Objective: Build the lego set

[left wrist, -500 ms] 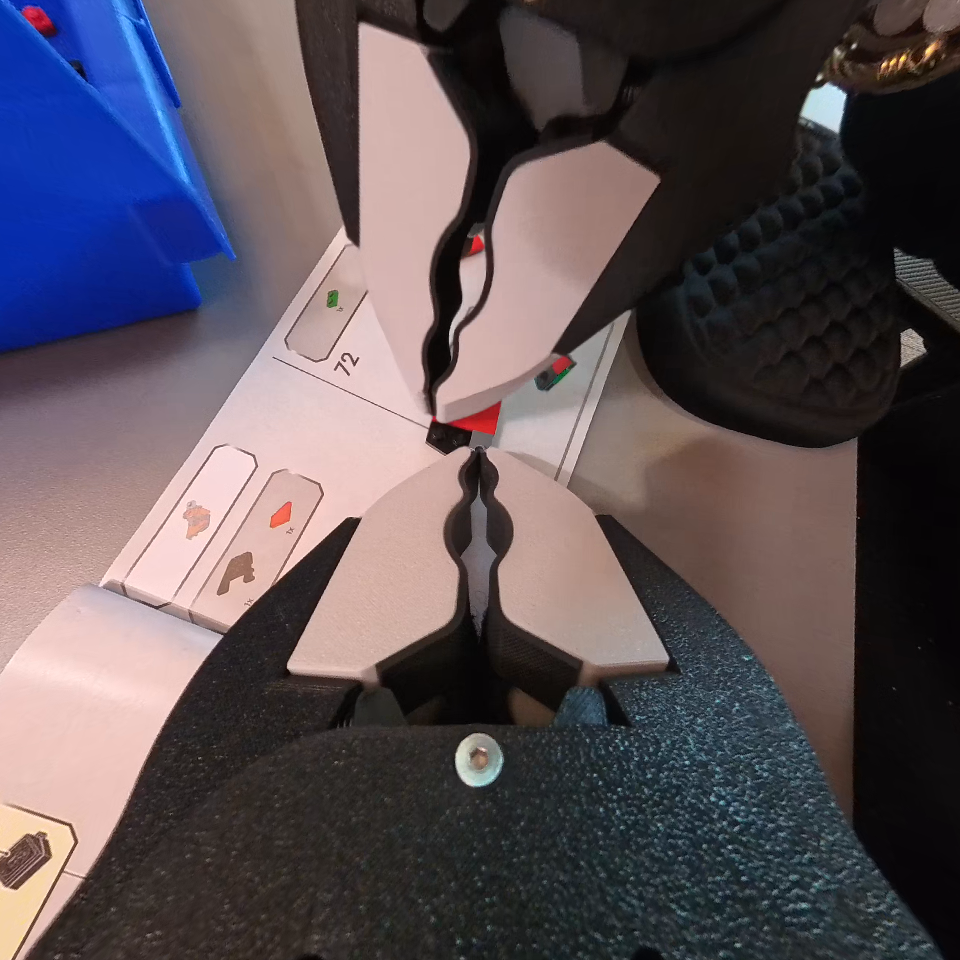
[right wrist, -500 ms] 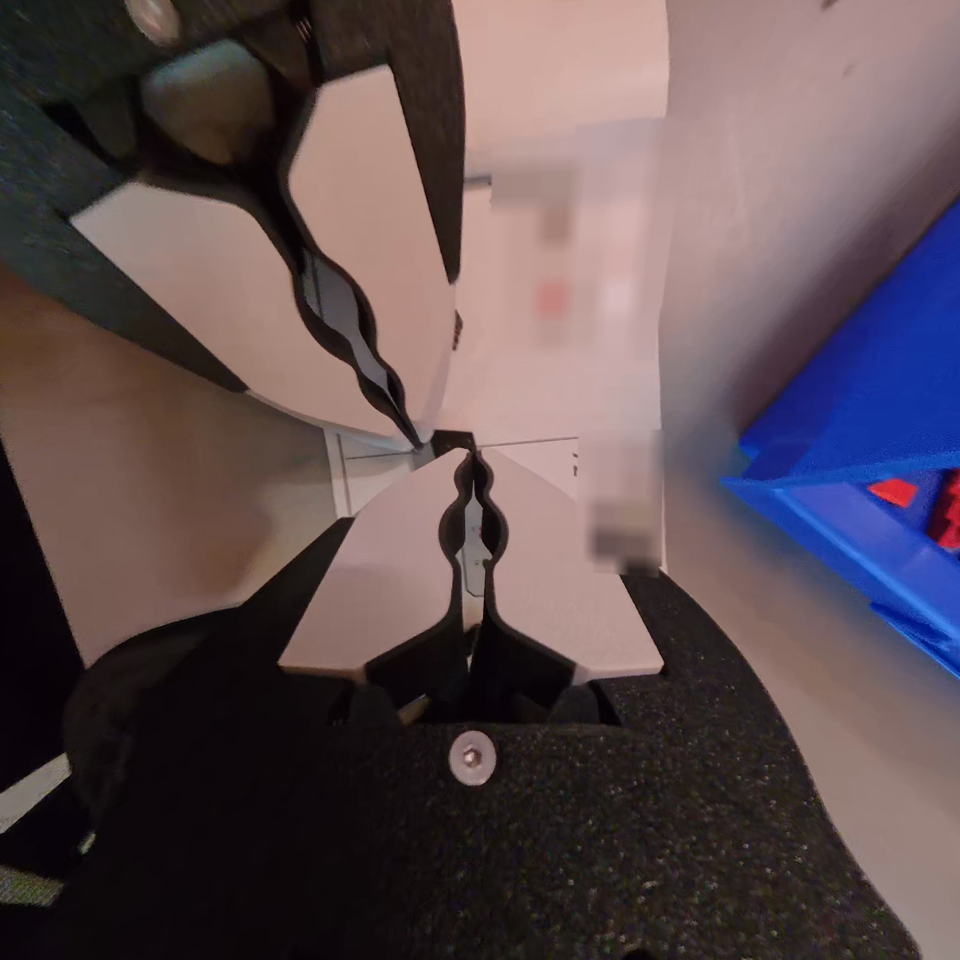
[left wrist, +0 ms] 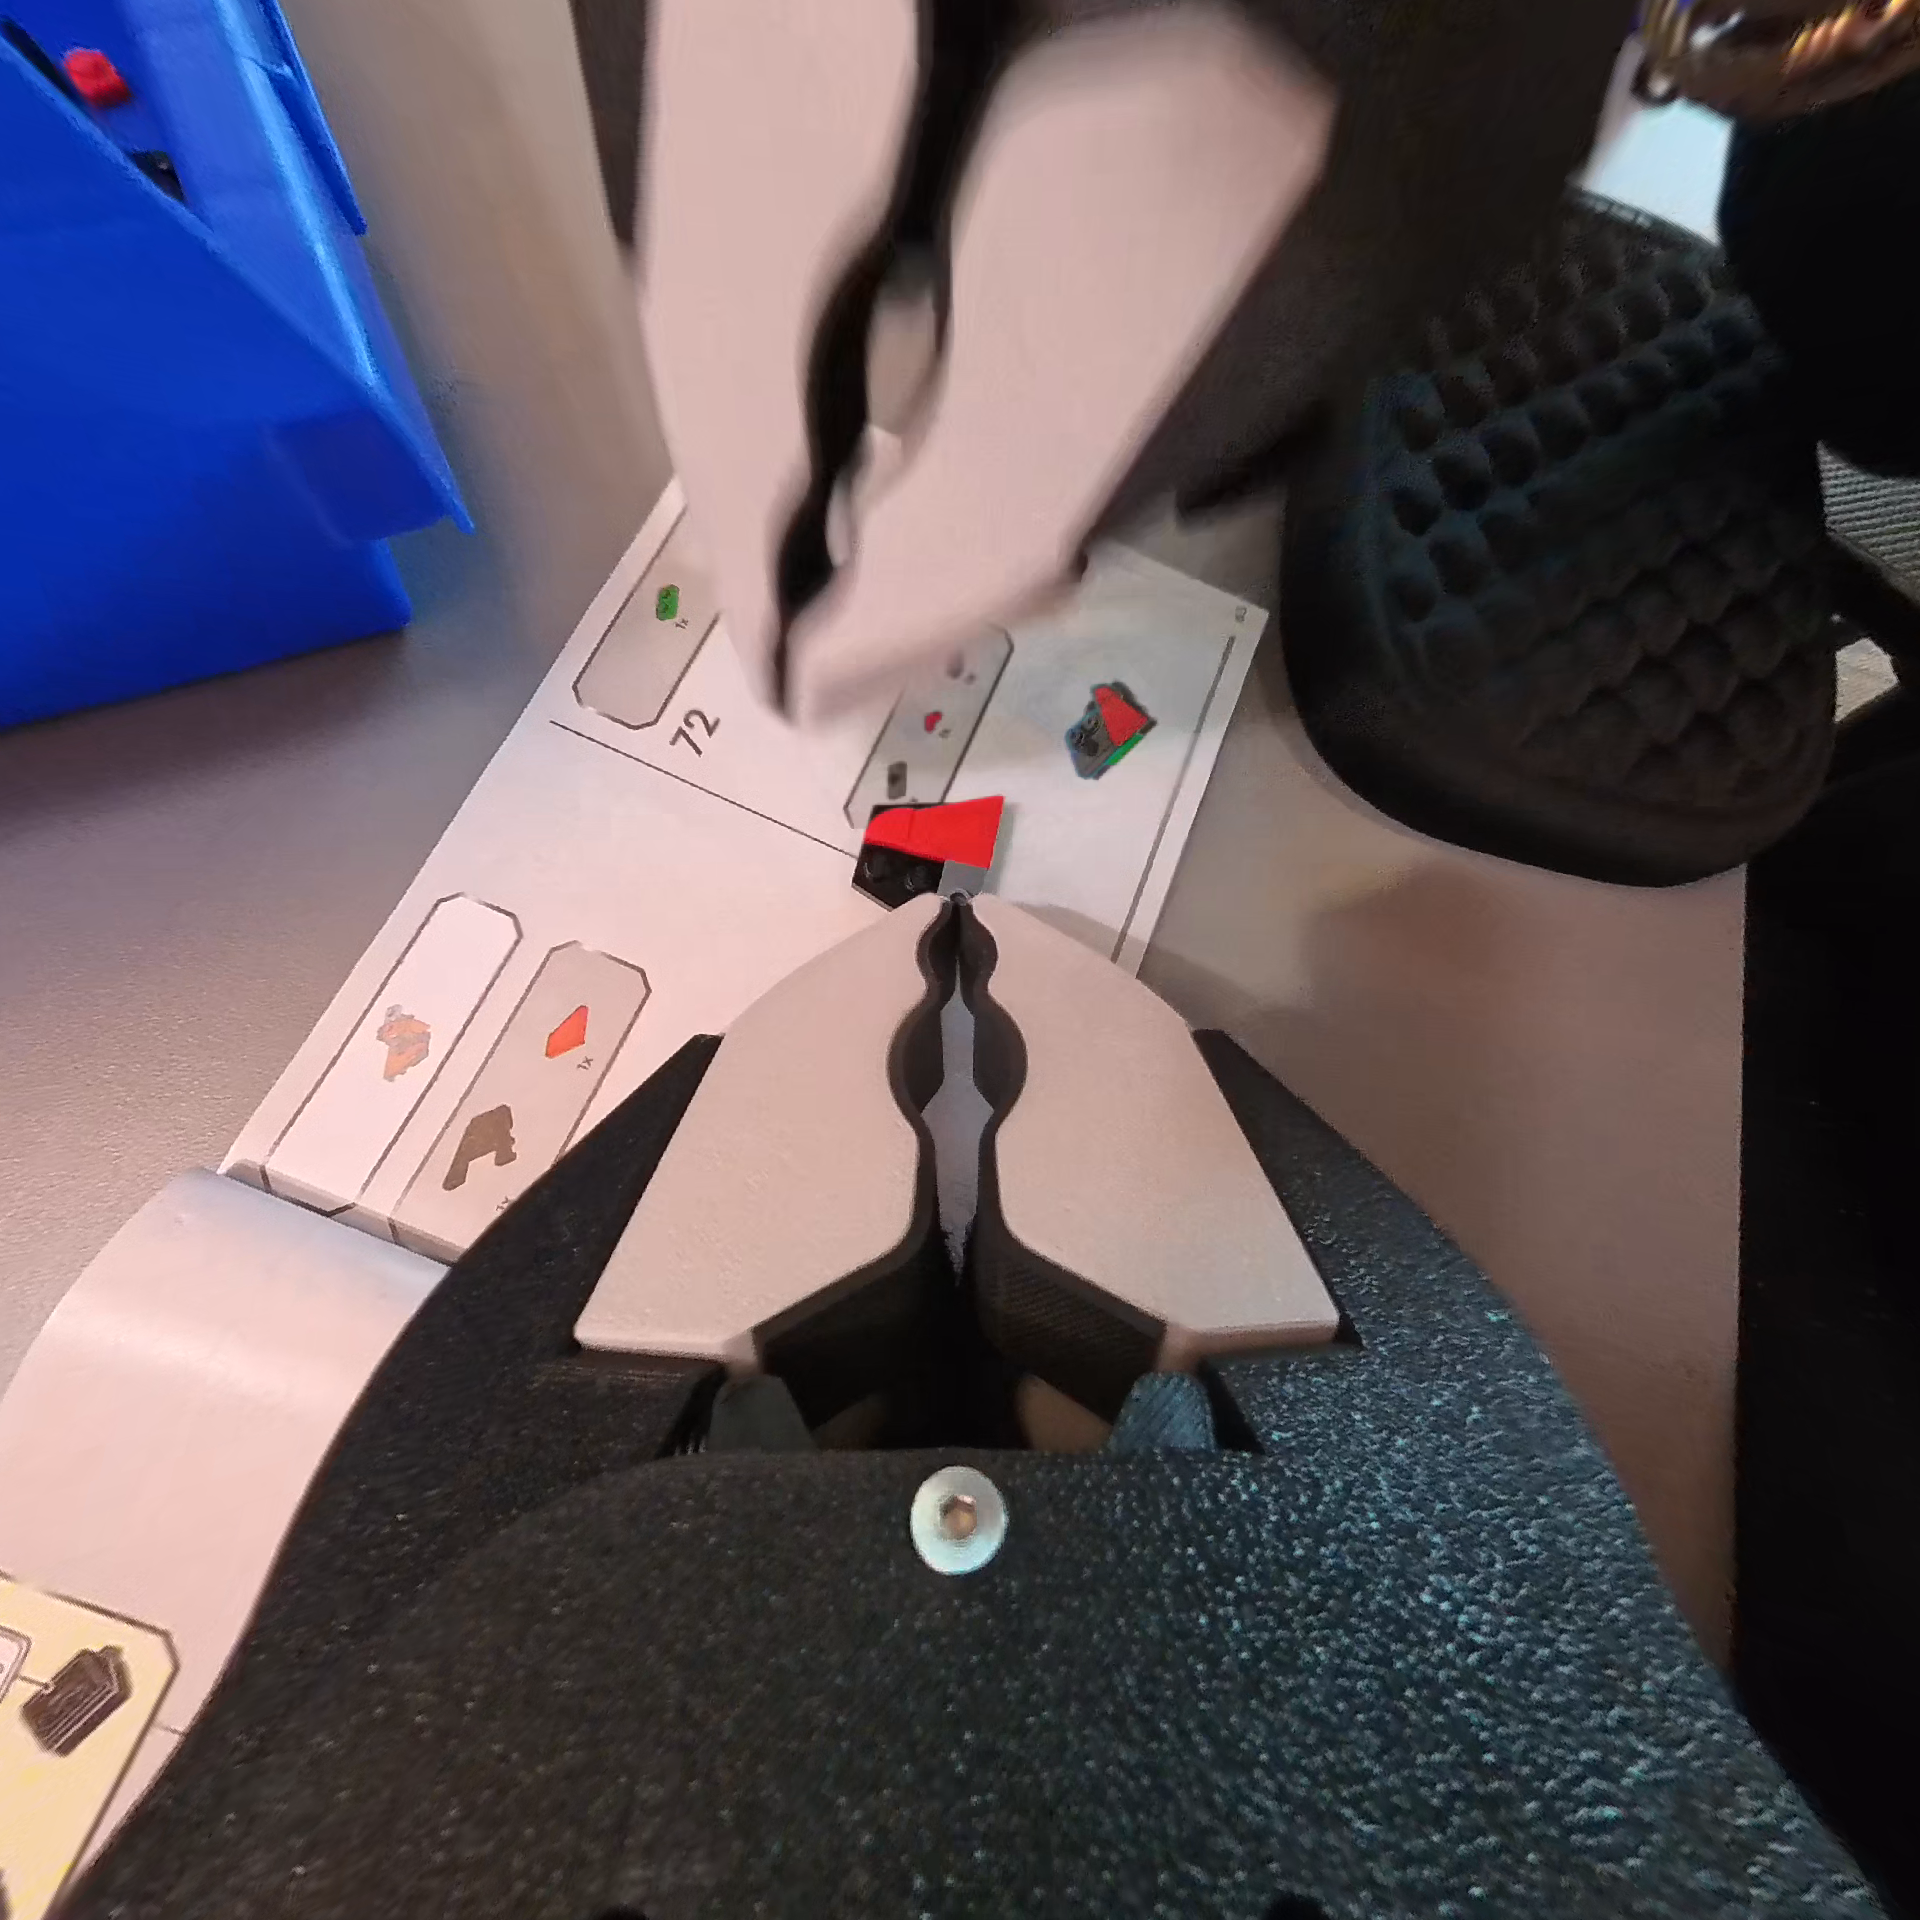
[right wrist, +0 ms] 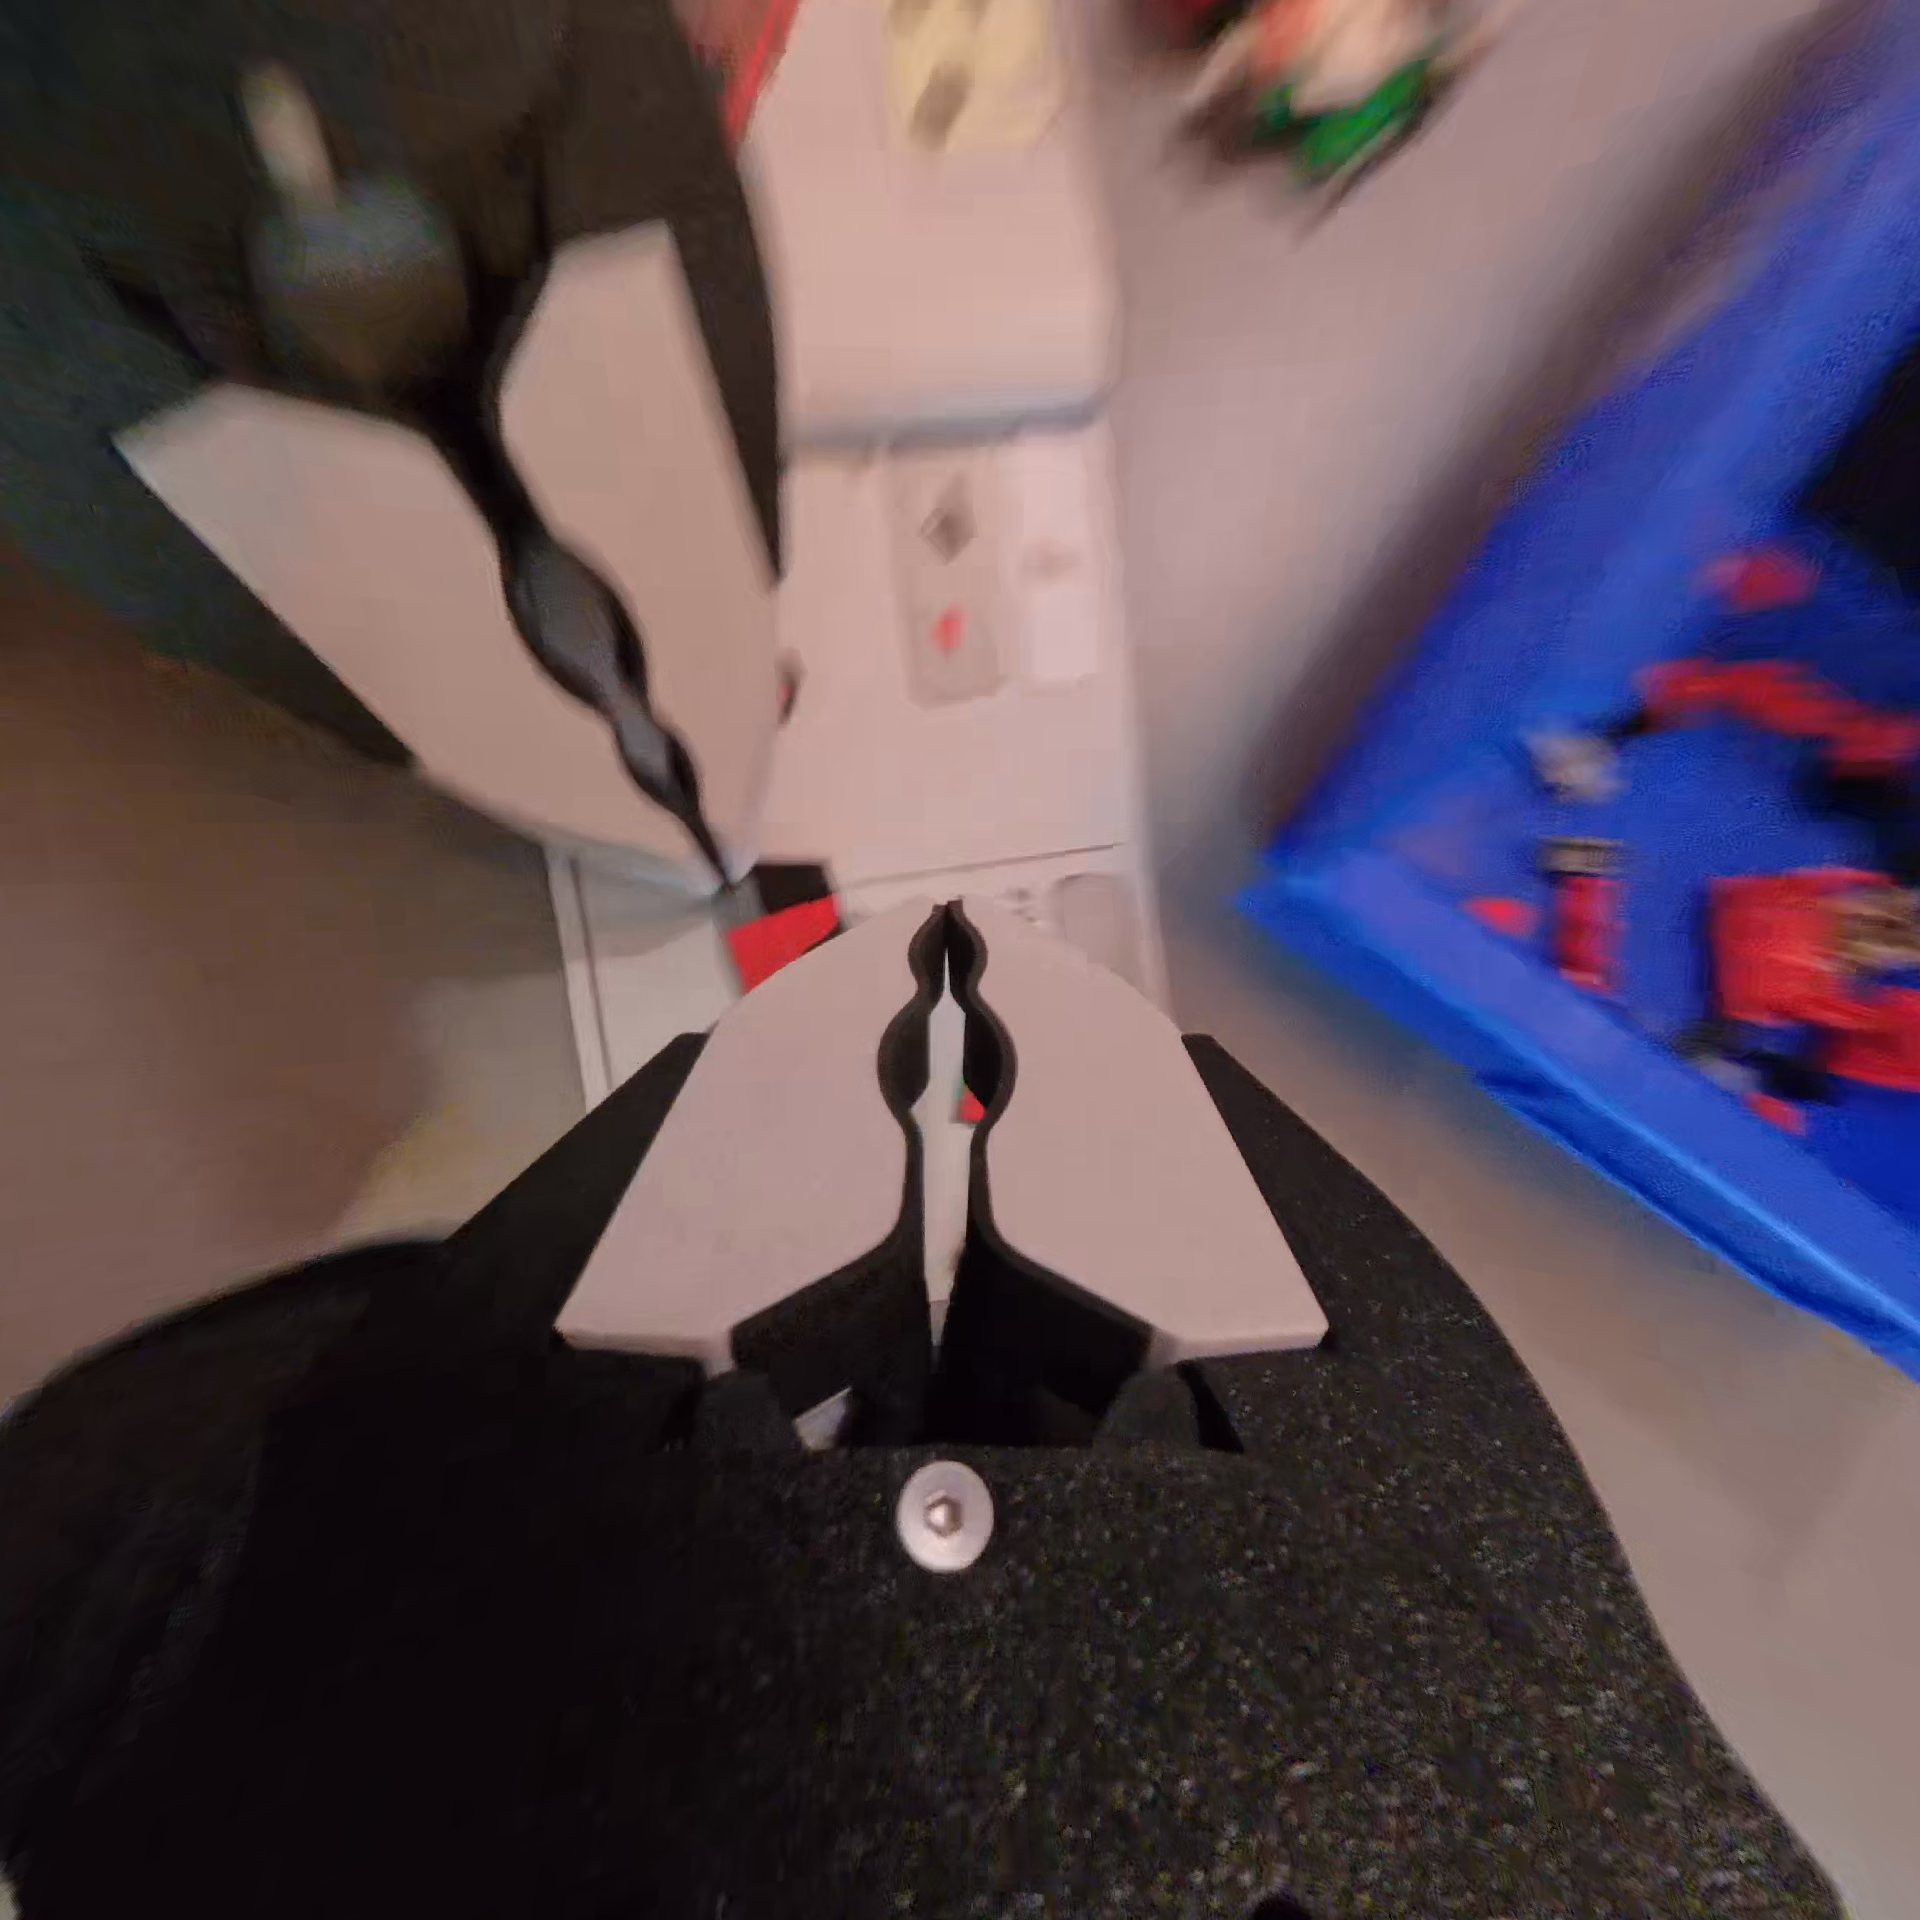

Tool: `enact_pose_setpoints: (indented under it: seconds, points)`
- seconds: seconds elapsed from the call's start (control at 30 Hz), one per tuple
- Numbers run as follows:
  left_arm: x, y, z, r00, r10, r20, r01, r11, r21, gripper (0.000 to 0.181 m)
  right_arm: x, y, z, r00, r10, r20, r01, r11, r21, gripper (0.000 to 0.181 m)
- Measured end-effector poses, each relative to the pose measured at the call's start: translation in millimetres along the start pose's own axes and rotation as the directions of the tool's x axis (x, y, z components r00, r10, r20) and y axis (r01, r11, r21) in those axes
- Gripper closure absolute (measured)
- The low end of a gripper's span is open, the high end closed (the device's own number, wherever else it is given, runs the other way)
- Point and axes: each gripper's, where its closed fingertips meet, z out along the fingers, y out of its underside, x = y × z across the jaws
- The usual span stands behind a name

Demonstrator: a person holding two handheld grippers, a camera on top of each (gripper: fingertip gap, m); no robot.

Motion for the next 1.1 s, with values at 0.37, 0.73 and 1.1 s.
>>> enact_pose_setpoints:
  seconds: [0.37,0.73,1.1]
  points:
    - [0,0,0,1.0,0.0,-0.001,0.0,1.0,0.0,0.181,-8,38,-77,0.95,0.28,-0.138,-0.239,0.937,0.253,0.124]
    - [1,0,0,1.0,0.013,0.001,-0.013,1.0,-0.001,0.18,-39,74,-43,0.927,0.374,-0.035,-0.362,0.914,0.183,0.162]
    - [3,0,-1,1.0,0.017,-0.012,-0.017,1.0,0.002,0.176,-32,74,-28,0.924,0.379,-0.061,-0.366,0.917,0.159,0.17]
